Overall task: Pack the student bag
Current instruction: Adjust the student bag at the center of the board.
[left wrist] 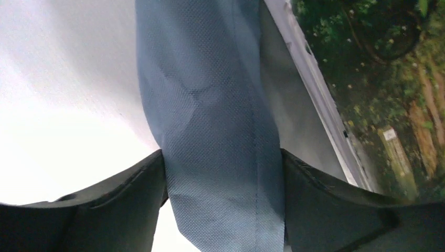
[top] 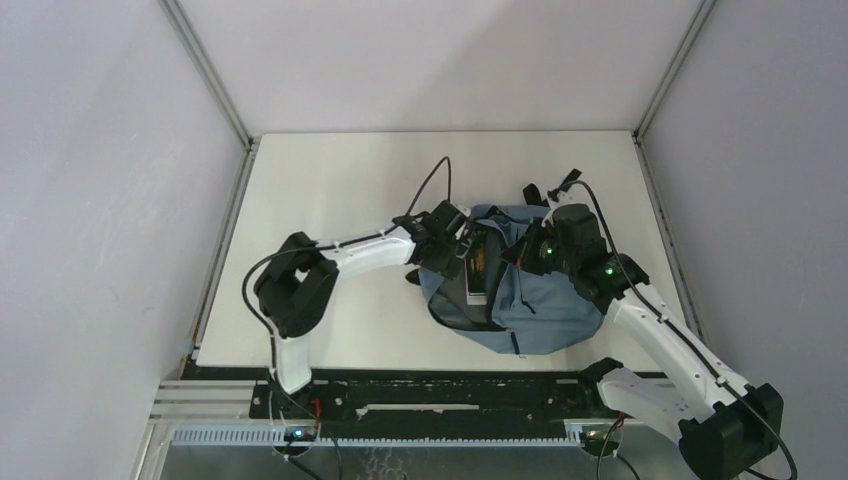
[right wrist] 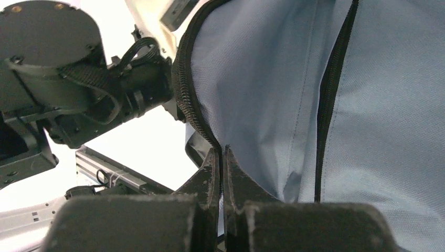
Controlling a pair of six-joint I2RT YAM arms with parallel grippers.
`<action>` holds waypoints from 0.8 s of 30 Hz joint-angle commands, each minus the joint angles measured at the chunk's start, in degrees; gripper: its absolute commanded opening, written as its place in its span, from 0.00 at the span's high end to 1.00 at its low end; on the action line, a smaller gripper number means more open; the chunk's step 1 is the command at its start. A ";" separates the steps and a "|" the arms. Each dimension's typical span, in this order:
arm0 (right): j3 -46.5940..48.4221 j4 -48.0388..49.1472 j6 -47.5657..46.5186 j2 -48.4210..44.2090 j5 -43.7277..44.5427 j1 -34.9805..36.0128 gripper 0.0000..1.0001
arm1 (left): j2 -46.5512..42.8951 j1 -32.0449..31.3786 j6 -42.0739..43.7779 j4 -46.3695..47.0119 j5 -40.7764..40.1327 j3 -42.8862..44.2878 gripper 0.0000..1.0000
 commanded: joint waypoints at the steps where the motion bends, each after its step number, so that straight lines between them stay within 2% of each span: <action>1: 0.24 2.27 1.04 -0.30 -1.20 -0.53 1.00 | 1.47 0.29 0.44 -0.33 -4.48 7.71 0.32; 4: 0.24 1.95 0.89 -0.36 -1.00 -0.56 1.00 | -0.86 0.60 -0.93 -2.91 -8.71 9.19 0.71; 5: 0.24 1.73 0.71 -0.37 -0.83 -0.56 1.00 | -2.18 0.88 -1.66 -3.86 -9.78 9.53 0.78; 6: 0.24 1.46 0.54 -0.25 -0.62 -0.56 1.00 | -3.56 1.38 -2.41 -4.69 -9.90 9.90 0.81; 9: -0.29 1.19 -0.27 0.09 -0.33 -0.55 1.00 | -7.36 4.77 -5.94 -4.91 -4.03 9.55 0.80; 11: -0.70 1.37 -0.80 0.53 -0.98 -0.54 1.00 | -9.47 8.76 -10.34 -1.32 5.60 6.71 0.78; 12: -0.79 1.36 -1.00 0.89 -1.35 -0.51 1.00 | -10.18 11.07 -13.13 1.20 13.57 4.70 0.77; 13: -1.06 1.60 -1.27 1.15 -1.82 -0.48 1.00 | -10.71 13.32 -16.53 5.18 17.79 2.30 0.76; 15: -1.93 2.15 -1.68 1.78 -2.72 -0.13 1.00 | -11.53 17.41 -24.89 16.76 32.09 -4.33 0.76; 17: -2.42 2.96 -2.13 2.56 -4.81 0.36 1.00 | -11.48 19.61 -32.92 28.74 40.27 -9.11 0.73; 19: -2.39 4.05 -3.10 3.77 -6.49 1.97 1.00 | -10.56 19.72 -34.61 31.11 42.58 -9.16 0.69; 21: -2.28 5.55 -4.19 5.33 -8.66 4.27 1.00 | -9.81 19.17 -32.63 28.28 42.36 -7.91 0.63; 22: -1.93 6.24 -4.83 6.33 -9.86 5.52 0.97 | -9.69 19.05 -31.77 26.76 42.41 -7.67 0.58; 24: -0.24 6.44 -6.55 8.75 -11.07 8.85 0.74 | -10.01 19.03 -30.77 25.51 42.62 -7.93 0.52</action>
